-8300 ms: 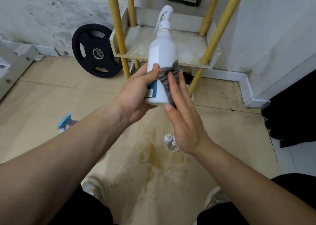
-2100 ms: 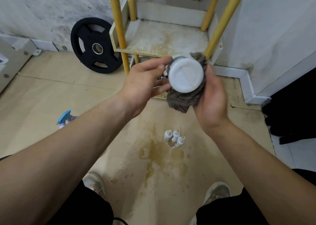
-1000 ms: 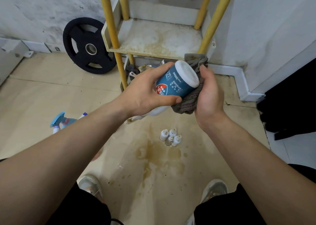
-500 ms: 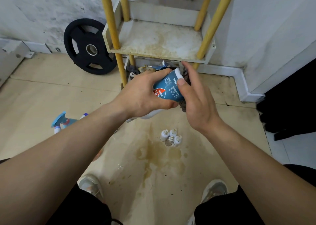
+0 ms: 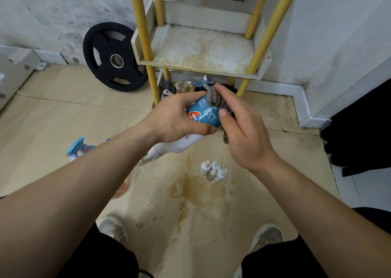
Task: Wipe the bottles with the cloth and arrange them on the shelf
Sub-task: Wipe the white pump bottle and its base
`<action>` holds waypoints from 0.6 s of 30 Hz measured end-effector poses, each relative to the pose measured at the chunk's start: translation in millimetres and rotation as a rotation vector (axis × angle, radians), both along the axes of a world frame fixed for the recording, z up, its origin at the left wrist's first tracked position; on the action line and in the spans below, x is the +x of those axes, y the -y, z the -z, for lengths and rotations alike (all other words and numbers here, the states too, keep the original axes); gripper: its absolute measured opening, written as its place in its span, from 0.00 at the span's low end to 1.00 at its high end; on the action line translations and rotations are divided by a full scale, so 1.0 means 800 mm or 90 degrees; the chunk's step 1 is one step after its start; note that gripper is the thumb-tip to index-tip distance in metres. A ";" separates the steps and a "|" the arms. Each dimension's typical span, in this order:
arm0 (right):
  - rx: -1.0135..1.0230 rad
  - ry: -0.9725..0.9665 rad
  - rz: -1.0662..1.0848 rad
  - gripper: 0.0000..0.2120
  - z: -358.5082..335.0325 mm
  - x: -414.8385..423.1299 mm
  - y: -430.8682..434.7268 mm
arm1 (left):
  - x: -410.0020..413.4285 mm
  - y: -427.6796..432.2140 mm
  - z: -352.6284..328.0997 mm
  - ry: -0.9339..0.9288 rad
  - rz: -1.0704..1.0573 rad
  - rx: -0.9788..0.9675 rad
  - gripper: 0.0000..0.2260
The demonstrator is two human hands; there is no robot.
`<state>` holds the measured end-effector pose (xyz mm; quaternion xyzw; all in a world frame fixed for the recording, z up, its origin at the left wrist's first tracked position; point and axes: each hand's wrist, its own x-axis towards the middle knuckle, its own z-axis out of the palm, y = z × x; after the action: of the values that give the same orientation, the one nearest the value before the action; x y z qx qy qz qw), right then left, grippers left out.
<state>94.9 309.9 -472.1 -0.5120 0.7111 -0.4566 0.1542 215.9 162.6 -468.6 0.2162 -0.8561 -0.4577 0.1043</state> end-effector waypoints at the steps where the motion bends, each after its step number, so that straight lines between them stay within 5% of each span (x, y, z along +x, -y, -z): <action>1: -0.012 -0.013 -0.013 0.23 0.000 -0.002 0.000 | 0.000 0.001 0.001 0.003 0.006 0.009 0.20; 7: -0.059 0.035 -0.074 0.19 0.000 -0.014 0.004 | -0.004 -0.012 0.005 -0.022 0.036 0.059 0.17; 14: -0.019 0.417 0.058 0.18 -0.010 -0.020 0.010 | -0.008 -0.021 0.012 -0.056 0.000 0.055 0.34; 18: -0.042 0.389 0.086 0.19 -0.002 -0.015 0.012 | -0.010 -0.018 0.012 -0.053 -0.026 0.079 0.33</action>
<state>82.7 300.0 -470.5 -0.3075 0.6491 -0.6213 0.3131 207.7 177.1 -478.4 0.2205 -0.8163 -0.5163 0.1359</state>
